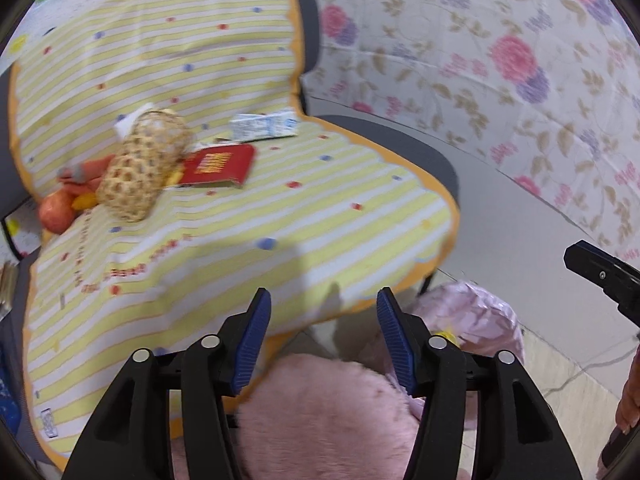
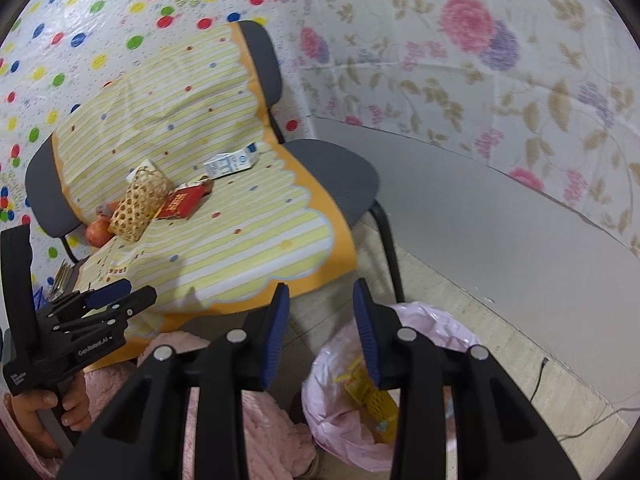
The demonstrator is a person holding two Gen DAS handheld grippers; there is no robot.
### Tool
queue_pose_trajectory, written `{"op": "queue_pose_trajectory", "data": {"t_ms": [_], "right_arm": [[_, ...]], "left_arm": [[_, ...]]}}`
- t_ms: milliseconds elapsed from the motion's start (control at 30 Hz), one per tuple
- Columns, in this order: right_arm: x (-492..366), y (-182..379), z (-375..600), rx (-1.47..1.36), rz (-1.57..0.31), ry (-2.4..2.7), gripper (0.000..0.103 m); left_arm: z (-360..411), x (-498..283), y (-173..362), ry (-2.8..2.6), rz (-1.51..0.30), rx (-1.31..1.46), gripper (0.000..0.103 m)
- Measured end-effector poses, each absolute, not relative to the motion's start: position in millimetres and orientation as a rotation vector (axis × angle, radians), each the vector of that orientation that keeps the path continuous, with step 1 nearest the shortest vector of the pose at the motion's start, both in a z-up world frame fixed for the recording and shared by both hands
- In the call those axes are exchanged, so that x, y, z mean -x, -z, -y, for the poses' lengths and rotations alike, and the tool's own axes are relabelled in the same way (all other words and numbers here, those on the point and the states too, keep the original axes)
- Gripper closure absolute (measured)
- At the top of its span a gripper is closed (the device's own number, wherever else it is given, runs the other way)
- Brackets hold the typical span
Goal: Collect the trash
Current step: 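Move both tools back over the chair seat toward the bamboo basket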
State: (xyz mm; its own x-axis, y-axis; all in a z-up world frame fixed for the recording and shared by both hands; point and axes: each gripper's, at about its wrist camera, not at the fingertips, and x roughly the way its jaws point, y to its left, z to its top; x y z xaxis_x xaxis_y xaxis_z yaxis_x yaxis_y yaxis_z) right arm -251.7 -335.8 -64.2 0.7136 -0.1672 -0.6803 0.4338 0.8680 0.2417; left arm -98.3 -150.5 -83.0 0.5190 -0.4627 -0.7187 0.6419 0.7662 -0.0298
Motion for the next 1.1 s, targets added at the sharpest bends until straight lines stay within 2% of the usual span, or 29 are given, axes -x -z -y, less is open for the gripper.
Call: {"op": "queue_pose_trajectory", "data": {"t_ms": [700,767,800,867,933,1000,1100], "right_arm": [[84.0,42.7,280.0,-0.263,-0.727,0.034,0.066],[70.7,42.6,275.8,-0.255,-0.733,0.019,0.061],[65.6,42.3,274.8,-0.249,-0.733,0.017,0.056],[50.6,42.8,272.3,-0.235,-0.738,0.016,0.056],[36.8,45.1,272.7,-0.23,-0.746,0.015,0.052],[22.9,47.8,275.0,-0.223,-0.756,0.02,0.049],[6.4,51.3,279.3,-0.222,-0.764,0.03,0.042]], "left_arm": [[36.2,-5.6,60.4,0.281,-0.771,-0.142,0.036],[30.1,-19.0,59.2,0.269,-0.778,-0.125,0.033],[28.7,-24.9,58.0,0.268,-0.775,-0.123,0.026],[31.1,-35.1,55.6,0.275,-0.764,-0.132,0.021],[39.3,-49.6,54.6,0.287,-0.761,-0.155,0.02],[49.2,-68.6,56.3,0.317,-0.77,-0.165,0.015],[60.9,-91.8,61.0,0.338,-0.779,-0.168,0.015]]}}
